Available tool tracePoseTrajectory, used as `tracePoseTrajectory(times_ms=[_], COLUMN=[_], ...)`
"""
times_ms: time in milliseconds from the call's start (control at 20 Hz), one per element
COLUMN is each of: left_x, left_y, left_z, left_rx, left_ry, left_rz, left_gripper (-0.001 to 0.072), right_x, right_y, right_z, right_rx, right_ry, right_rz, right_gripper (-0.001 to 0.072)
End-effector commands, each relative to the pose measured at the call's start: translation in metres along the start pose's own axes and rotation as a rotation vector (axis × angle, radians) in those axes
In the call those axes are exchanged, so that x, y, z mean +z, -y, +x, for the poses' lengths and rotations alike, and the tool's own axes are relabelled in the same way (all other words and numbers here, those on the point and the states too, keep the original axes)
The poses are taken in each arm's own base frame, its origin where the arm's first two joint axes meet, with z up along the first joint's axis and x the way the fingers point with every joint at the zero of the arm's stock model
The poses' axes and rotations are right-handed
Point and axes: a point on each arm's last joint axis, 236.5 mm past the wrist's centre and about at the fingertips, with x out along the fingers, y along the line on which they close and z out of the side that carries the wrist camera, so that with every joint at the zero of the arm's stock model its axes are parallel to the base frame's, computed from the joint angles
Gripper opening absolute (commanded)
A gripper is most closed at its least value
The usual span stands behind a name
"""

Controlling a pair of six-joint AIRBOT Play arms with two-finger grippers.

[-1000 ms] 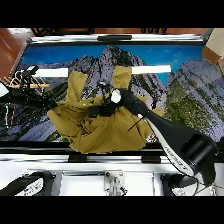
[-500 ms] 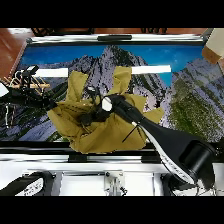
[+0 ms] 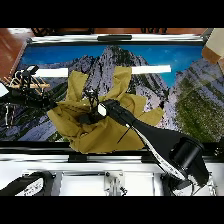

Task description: Fold the shirts.

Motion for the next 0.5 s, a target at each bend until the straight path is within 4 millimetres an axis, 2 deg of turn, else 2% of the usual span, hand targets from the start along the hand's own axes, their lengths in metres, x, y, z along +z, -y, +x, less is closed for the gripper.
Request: tracePoseTrajectory(times_ms=[0,50,100,150,250,300,350,400,450], left_x=[0.0,0.002,0.007,0.017,0.047,0.062,0.072,0.071,0.062], left_y=[0.001,0.002,0.005,0.011,0.036,0.053,0.072,0.082,0.085], left_z=[-0.001,-0.002,-0.006,-0.014,-0.043,-0.059,-0.072,-0.076,-0.071], left_rx=[0.0,-0.003,-0.01,-0.027,-0.098,-0.153,-0.216,-0.244,-0.239], left_ry=[0.002,0.009,0.025,0.058,0.171,0.234,0.278,0.284,0.244], left_rz=[0.001,0.001,-0.009,-0.019,-0.02,-0.02,-0.022,-0.015,0.004], left_gripper=[0.0047,0.0047,0.0046,0.0047,0.0047,0.0047,0.0047,0.0047,0.0047], right_x=[0.025,0.033,0.045,0.055,0.053,0.04,0.022,-0.002,-0.032], right_y=[0.02,0.029,0.044,0.059,0.07,0.066,0.064,0.067,0.075], right_z=[-0.027,-0.051,-0.089,-0.136,-0.231,-0.274,-0.307,-0.329,-0.341], right_rx=[-0.048,-0.08,-0.144,-0.216,-0.283,-0.293,-0.322,-0.365,-0.412], right_ry=[0.068,0.089,0.124,0.174,0.246,0.275,0.281,0.257,0.204], right_rz=[0.04,0.014,-0.026,-0.06,-0.042,-0.033,-0.028,-0.008,0.029], right_gripper=[0.0057,0.0057,0.0057,0.0058,0.0058,0.0058,0.0058,0.0058,0.0058])
